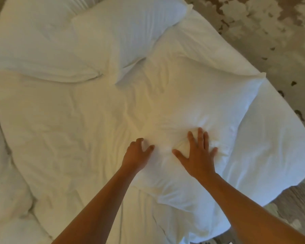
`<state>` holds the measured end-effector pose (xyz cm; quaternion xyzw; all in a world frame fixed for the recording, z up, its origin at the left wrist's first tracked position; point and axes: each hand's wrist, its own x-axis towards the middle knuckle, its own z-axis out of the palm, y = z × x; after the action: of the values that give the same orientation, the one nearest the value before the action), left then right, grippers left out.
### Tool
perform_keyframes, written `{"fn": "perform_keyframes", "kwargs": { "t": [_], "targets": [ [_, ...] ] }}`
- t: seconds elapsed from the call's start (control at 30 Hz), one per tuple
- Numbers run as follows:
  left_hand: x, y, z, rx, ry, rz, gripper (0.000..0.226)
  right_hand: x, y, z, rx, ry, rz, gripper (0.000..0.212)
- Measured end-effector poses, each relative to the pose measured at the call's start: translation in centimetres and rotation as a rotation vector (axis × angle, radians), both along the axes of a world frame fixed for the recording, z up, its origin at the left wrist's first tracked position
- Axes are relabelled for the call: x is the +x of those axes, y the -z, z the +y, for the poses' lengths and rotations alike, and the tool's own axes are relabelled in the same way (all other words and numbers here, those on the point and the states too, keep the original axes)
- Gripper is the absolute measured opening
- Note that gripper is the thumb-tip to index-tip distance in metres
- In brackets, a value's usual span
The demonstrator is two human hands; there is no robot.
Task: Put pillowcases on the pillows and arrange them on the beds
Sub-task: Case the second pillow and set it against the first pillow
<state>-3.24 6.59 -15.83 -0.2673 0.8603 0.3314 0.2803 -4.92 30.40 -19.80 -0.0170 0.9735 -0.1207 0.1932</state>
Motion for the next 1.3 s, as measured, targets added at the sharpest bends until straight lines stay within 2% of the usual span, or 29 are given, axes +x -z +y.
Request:
{"fn": "perform_keyframes", "kwargs": {
  "t": [0.17, 0.37, 0.63, 0.73, 0.83, 1.0, 1.13, 1.3],
  "targets": [
    [-3.2, 5.3, 1.1, -0.013, -0.069, -0.064, 0.094, -0.3, 3.8, 1.7, -0.007, 0.006, 0.022, 0.104],
    [-4.6, 8.2, 1.2, 0.015, -0.135, -0.058, 0.125, 0.0, 6.9, 2.8, -0.012, 0.005, 0.068, 0.102],
    [-3.7, 7.5, 1.6, 0.044, -0.232, -0.022, 0.103, 0.1, 7.7, 3.4, -0.023, -0.010, 0.084, 0.100],
    [-3.1, 5.6, 2.4, 0.023, -0.234, 0.035, 0.101, 0.3, 6.4, 4.0, -0.031, -0.010, 0.069, 0.100],
    [-2.6, 2.7, 3.2, 0.006, -0.204, 0.122, 0.088, 1.0, 3.8, 4.8, -0.060, -0.005, 0.056, 0.098],
    [-1.5, -4.1, 3.8, -0.009, -0.041, 0.239, 0.081, 3.2, -2.3, 6.3, -0.173, 0.017, 0.082, 0.095],
    [1.2, -10.6, 2.9, -0.066, 0.114, 0.329, 0.067, 4.7, -8.4, 5.7, -0.277, -0.073, 0.140, 0.100],
    [7.1, -17.4, 0.3, -0.125, 0.211, 0.358, 0.055, 5.3, -16.0, 2.2, -0.470, -0.210, 0.296, 0.104]
  ]
}}
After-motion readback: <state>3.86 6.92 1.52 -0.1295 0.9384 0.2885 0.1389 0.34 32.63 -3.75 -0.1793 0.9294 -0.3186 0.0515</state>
